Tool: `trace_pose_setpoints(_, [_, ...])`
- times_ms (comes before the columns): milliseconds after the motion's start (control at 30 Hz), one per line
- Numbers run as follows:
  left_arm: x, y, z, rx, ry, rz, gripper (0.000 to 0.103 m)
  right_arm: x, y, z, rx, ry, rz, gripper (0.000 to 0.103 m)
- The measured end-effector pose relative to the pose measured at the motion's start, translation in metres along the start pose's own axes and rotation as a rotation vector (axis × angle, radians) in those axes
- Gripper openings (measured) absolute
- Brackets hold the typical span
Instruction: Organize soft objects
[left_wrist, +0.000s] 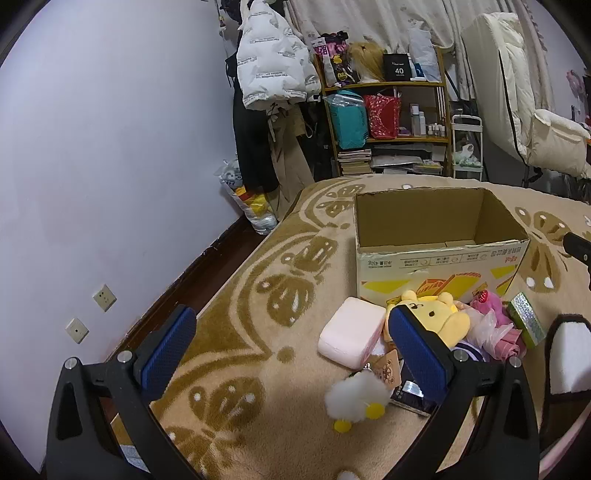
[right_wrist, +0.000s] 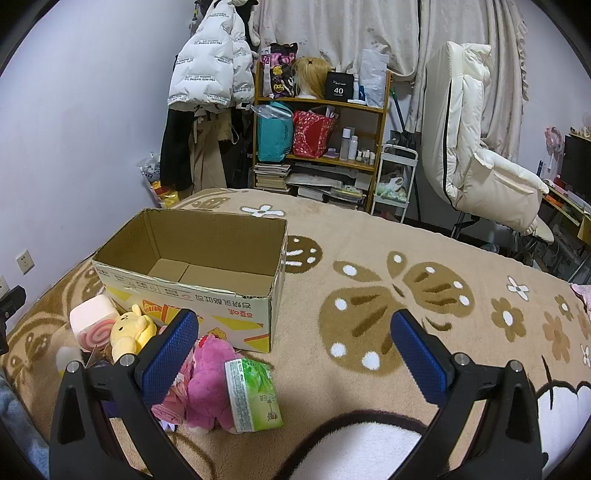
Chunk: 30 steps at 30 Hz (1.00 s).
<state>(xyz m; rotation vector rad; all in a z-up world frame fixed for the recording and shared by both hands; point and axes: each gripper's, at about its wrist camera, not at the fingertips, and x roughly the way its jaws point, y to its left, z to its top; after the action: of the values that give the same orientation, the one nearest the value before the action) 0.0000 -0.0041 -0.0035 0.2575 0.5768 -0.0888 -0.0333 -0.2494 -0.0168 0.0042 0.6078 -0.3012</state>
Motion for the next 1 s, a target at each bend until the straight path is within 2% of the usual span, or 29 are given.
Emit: trace_pose_setpoints(1000, [0.0021,-0.0015,-0.0019,0.005,0.007,-0.006,0.103,-0.0017,0.0011,0.0004,0.000,0.003,0.003,0.103])
